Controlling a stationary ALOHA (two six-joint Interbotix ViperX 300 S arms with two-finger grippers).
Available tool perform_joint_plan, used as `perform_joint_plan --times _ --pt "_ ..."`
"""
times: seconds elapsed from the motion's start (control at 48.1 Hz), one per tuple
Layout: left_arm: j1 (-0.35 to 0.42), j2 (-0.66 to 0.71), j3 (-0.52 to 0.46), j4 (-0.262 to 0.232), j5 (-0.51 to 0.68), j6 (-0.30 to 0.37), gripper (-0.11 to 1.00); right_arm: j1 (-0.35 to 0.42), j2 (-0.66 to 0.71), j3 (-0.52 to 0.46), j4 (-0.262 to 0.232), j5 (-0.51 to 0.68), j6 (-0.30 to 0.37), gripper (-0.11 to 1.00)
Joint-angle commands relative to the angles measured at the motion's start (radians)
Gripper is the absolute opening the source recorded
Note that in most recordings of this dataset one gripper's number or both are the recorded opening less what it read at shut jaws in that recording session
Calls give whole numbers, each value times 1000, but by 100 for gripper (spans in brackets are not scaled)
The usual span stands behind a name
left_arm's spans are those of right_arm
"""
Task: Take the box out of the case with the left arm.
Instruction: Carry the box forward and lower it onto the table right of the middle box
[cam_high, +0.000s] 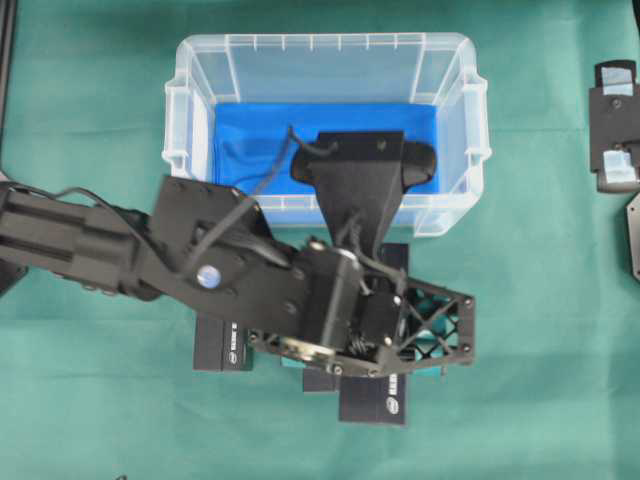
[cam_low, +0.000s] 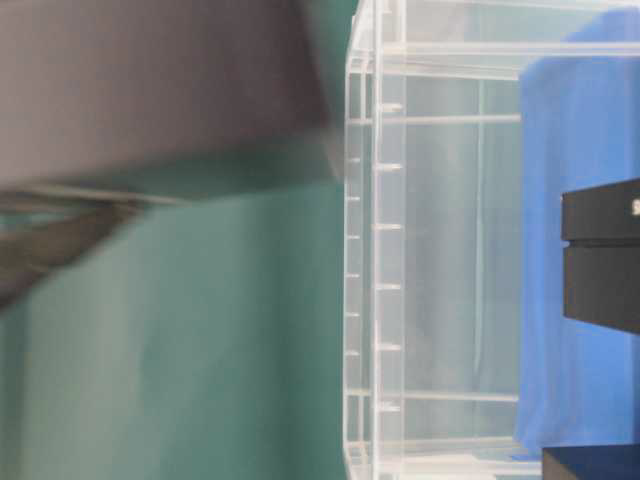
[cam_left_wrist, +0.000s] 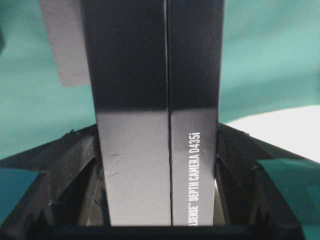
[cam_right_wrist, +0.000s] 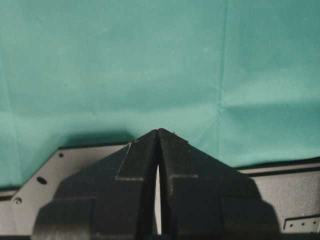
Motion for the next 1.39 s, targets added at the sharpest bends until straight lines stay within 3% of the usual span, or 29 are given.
perform_joint_plan --times 0.0,0.208,0.582,1.04,1.372 --pt "6 -78 43 14 -41 -3 60 2 -3 -9 -2 -3 0 0" --pt "12 -106 218 48 -230 -5 60 2 -3 -9 -2 -5 3 0" --pt "37 -94 449 48 -499 -5 60 2 -5 -6 -2 -5 3 0" --pt "44 -77 535 35 -606 8 60 2 -5 9 -3 -5 0 0" --pt "49 -83 555 35 -618 11 60 0 -8 21 -3 -5 0 0"
